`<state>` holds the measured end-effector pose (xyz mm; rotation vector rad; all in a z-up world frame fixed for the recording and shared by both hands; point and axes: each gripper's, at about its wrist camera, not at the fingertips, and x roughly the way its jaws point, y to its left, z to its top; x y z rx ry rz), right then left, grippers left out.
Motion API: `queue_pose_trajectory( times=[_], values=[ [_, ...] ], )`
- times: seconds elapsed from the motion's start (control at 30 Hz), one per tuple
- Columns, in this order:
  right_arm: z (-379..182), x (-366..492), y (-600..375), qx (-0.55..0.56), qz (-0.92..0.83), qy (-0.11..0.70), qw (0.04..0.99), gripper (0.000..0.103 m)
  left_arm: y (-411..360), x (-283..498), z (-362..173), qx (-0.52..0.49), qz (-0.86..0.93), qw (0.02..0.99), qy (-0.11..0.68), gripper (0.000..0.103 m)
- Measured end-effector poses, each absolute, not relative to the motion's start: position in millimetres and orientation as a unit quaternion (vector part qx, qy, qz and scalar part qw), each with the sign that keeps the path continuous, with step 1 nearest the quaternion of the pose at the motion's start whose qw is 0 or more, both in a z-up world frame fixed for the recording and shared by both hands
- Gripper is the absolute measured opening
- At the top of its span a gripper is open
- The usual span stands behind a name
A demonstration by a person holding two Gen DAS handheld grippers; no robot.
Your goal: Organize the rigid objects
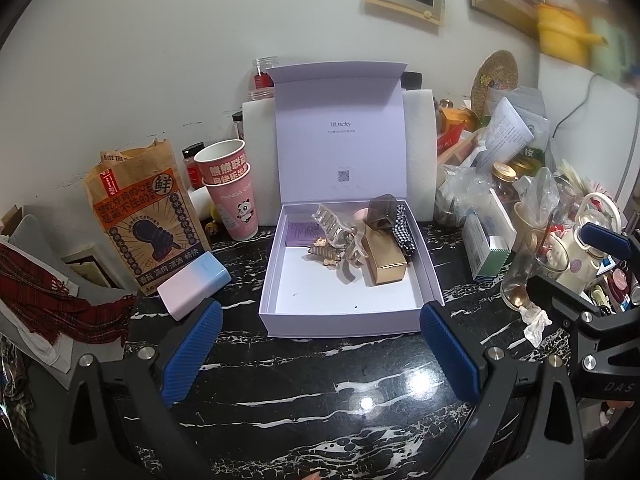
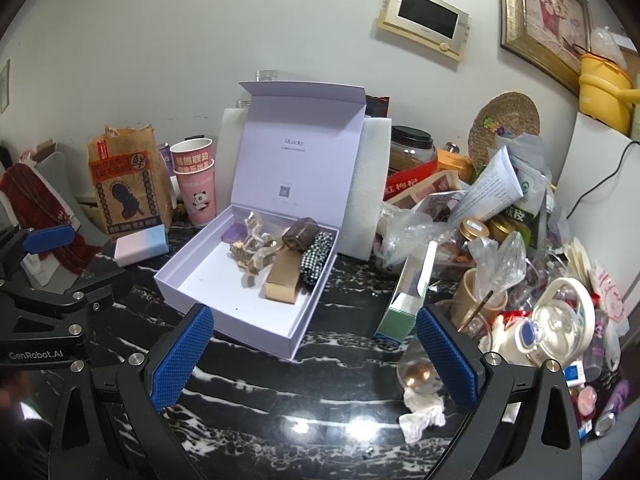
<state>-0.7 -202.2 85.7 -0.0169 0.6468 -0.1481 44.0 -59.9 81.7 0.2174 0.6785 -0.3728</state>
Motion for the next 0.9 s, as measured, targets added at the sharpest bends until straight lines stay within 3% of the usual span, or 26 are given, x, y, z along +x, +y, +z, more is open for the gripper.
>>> queue_pose_trajectory(
  times=[0.9],
  values=[
    [74.9, 6.6, -208.7, -0.001, -0.084, 0.339, 0.937, 0.103, -66.9, 52.9, 65.0, 0.112, -0.184, 0.911, 0.353, 0.101]
  ],
)
